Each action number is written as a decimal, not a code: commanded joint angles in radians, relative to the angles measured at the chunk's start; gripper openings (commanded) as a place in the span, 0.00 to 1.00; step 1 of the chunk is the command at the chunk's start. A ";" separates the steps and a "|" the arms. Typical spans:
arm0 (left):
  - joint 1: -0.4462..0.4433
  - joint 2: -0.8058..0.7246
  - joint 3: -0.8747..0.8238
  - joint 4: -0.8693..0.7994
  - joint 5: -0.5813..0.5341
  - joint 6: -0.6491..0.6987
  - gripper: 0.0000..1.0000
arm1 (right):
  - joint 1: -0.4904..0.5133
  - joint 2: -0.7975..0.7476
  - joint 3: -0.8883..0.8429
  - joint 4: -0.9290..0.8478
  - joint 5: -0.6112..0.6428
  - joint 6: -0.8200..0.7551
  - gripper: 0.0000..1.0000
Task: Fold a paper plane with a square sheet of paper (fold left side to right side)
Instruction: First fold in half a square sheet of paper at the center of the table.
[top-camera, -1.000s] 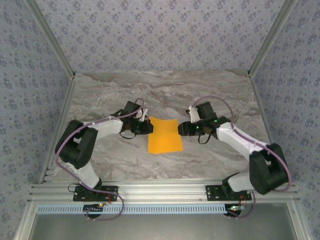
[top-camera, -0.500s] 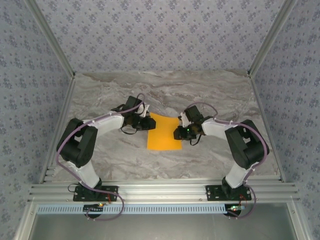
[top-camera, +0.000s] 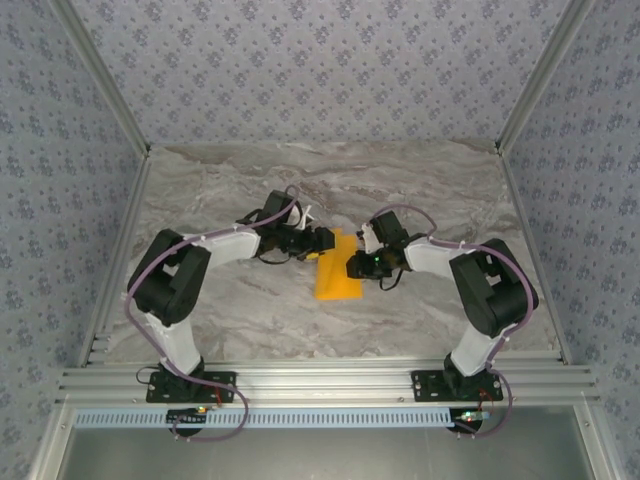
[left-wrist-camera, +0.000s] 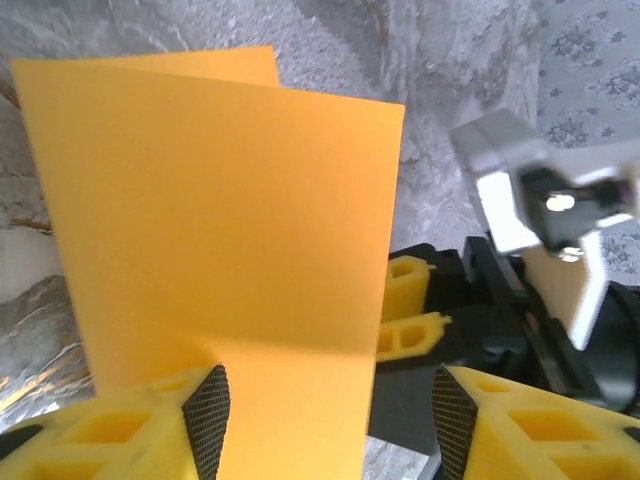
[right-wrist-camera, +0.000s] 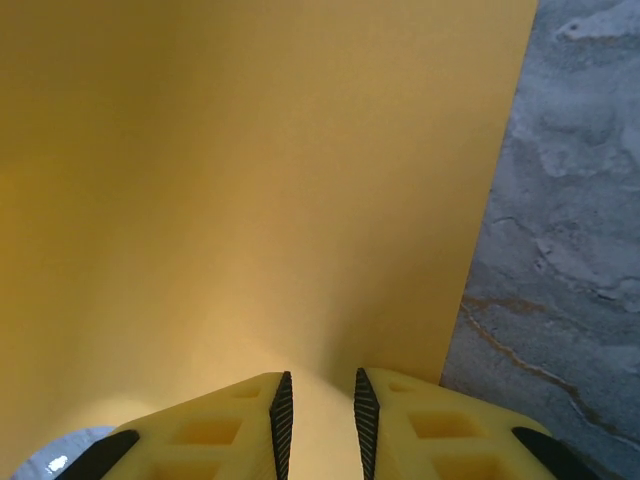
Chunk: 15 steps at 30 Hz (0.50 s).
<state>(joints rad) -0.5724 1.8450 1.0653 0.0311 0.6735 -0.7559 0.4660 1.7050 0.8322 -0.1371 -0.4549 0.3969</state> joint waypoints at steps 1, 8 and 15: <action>-0.004 0.035 0.027 0.065 0.029 -0.052 0.58 | -0.037 -0.047 -0.046 0.040 -0.062 0.047 0.30; -0.004 0.052 0.035 0.087 0.012 -0.068 0.57 | -0.117 -0.151 -0.086 0.182 -0.197 0.143 0.45; -0.003 0.060 0.037 0.085 0.002 -0.073 0.50 | -0.102 -0.125 -0.119 0.337 -0.265 0.262 0.50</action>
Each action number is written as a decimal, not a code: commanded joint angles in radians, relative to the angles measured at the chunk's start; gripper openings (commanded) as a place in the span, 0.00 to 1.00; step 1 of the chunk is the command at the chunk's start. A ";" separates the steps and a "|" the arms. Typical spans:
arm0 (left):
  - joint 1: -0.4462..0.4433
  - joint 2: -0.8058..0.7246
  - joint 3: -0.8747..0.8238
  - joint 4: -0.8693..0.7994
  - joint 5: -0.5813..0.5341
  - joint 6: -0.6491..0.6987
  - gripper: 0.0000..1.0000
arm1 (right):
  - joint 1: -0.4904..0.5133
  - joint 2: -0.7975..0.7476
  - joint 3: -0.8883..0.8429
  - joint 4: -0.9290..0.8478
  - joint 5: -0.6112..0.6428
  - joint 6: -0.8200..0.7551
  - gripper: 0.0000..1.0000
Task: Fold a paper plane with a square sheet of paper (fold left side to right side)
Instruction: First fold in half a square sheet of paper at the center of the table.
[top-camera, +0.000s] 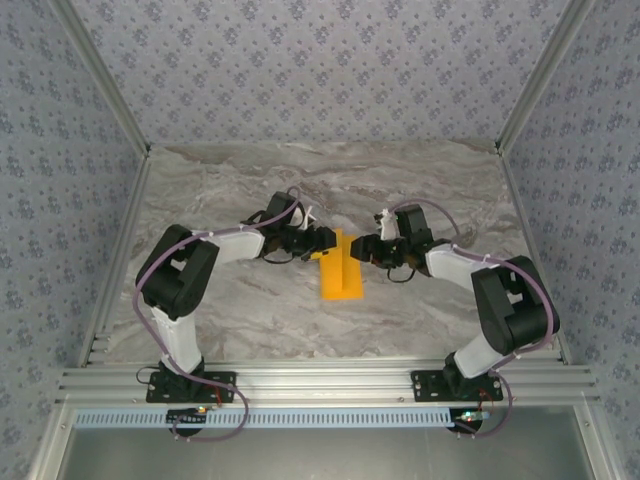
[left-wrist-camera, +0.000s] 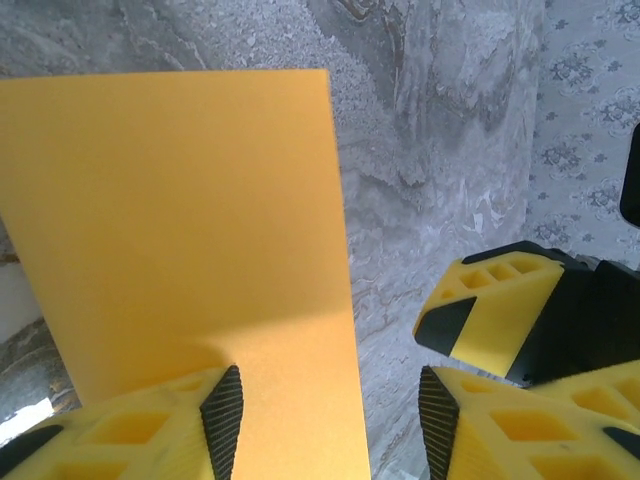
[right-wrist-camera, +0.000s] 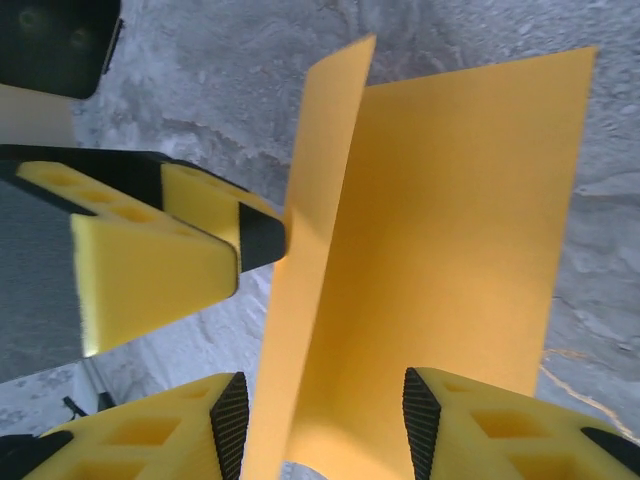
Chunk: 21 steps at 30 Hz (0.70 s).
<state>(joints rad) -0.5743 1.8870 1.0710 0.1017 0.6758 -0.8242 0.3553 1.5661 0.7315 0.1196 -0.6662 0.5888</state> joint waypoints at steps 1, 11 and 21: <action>-0.002 0.018 0.031 0.013 0.000 -0.004 0.48 | 0.014 0.024 -0.017 0.090 -0.057 0.076 0.49; -0.001 0.017 0.033 0.006 -0.004 -0.003 0.41 | 0.062 0.113 0.015 0.129 -0.078 0.103 0.45; -0.001 -0.047 0.013 -0.056 -0.067 0.038 0.46 | 0.068 0.120 0.076 -0.069 0.046 -0.034 0.02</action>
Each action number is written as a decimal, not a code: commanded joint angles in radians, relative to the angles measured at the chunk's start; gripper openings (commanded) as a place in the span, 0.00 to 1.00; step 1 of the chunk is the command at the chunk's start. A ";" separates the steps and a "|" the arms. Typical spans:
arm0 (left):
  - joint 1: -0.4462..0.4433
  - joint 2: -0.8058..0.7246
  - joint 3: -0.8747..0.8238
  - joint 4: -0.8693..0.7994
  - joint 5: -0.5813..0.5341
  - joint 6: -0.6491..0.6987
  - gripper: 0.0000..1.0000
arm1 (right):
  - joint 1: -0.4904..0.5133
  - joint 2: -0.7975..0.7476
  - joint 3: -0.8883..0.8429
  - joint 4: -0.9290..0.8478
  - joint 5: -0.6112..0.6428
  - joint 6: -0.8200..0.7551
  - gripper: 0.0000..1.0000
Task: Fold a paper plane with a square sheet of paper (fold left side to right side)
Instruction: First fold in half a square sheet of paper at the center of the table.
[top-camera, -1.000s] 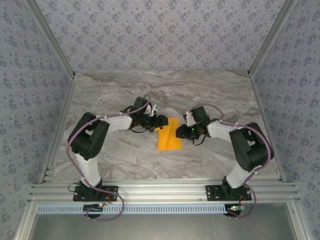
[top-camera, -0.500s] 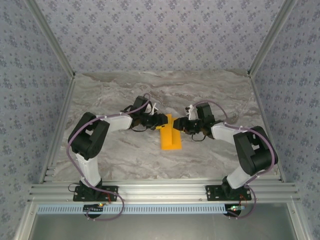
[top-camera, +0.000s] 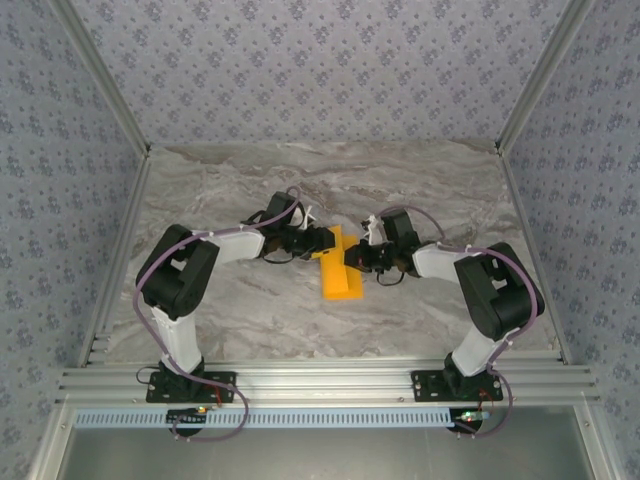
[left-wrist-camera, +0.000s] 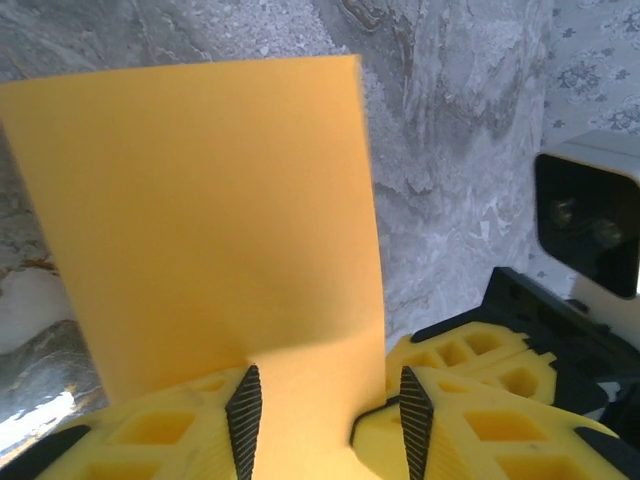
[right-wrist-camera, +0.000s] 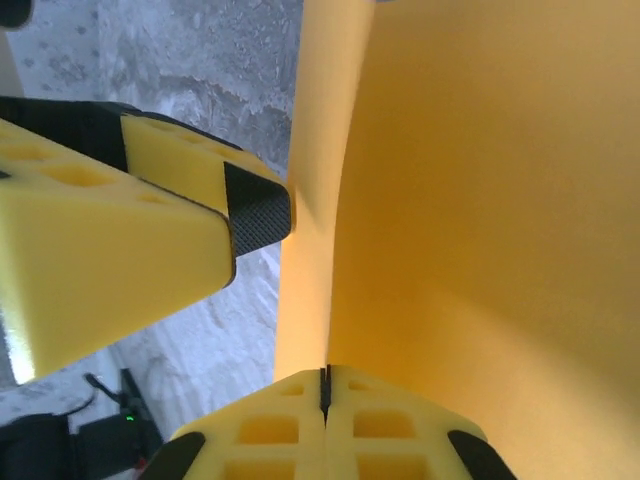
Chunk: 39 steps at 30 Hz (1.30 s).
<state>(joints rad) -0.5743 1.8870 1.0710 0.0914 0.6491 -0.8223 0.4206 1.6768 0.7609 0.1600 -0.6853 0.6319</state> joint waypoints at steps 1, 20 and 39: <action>-0.001 -0.062 0.005 -0.061 -0.059 0.043 0.48 | 0.003 0.009 0.058 -0.139 0.092 -0.097 0.02; -0.073 0.025 0.042 -0.212 -0.201 0.083 0.58 | 0.000 0.032 0.086 -0.267 0.245 -0.171 0.05; -0.110 0.114 0.114 -0.309 -0.285 0.116 0.41 | -0.007 -0.140 0.060 -0.386 0.414 -0.220 0.47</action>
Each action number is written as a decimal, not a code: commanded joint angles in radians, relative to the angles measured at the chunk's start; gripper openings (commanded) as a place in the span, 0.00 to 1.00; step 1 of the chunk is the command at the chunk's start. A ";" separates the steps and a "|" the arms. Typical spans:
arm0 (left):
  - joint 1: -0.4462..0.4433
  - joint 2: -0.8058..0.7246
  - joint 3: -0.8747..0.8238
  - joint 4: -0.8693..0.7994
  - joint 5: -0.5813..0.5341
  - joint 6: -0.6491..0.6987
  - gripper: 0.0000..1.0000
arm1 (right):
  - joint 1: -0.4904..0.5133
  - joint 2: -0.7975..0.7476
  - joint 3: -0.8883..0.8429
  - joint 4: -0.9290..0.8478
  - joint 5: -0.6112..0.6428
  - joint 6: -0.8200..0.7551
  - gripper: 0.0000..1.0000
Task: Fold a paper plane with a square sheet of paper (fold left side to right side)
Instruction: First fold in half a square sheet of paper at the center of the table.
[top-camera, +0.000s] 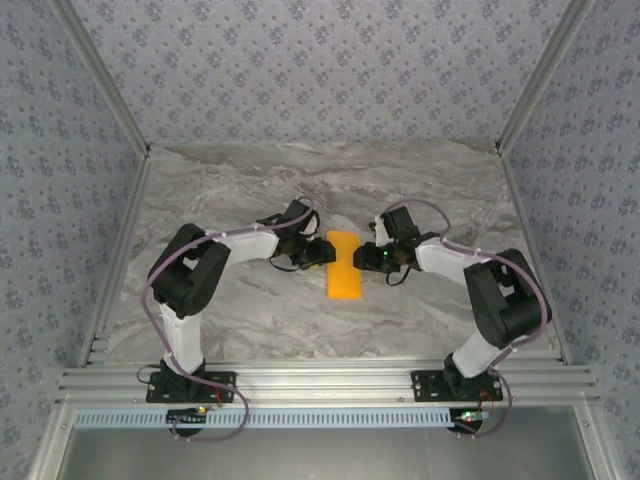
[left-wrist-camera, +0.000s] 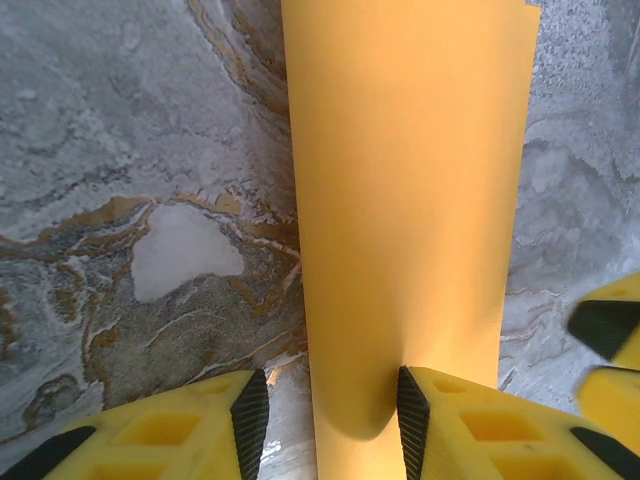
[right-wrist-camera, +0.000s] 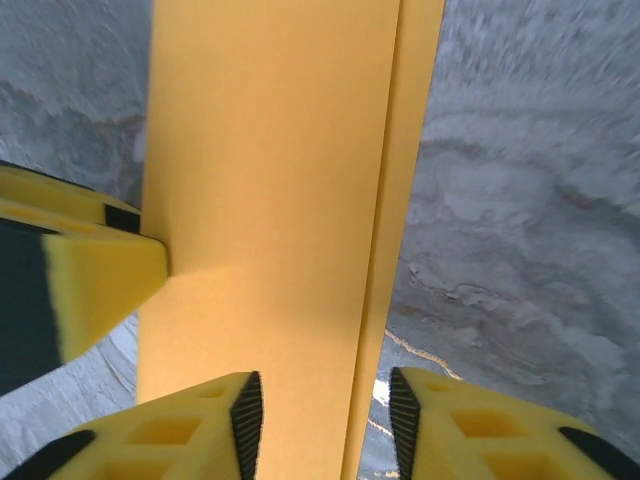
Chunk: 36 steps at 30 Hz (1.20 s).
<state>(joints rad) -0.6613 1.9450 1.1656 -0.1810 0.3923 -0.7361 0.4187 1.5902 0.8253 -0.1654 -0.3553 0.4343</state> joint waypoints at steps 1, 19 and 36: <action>-0.025 0.060 0.026 -0.045 -0.033 0.033 0.41 | -0.006 -0.070 -0.011 -0.066 0.102 -0.025 0.48; -0.053 0.107 0.097 -0.118 -0.060 0.066 0.46 | -0.026 -0.150 -0.049 -0.081 0.087 -0.023 0.56; -0.061 0.131 0.123 -0.147 -0.071 0.076 0.47 | -0.028 -0.140 -0.054 -0.043 0.017 0.005 0.58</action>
<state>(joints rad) -0.6895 1.9961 1.2907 -0.3470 0.3340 -0.6804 0.3969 1.4601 0.7803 -0.2279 -0.3038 0.4217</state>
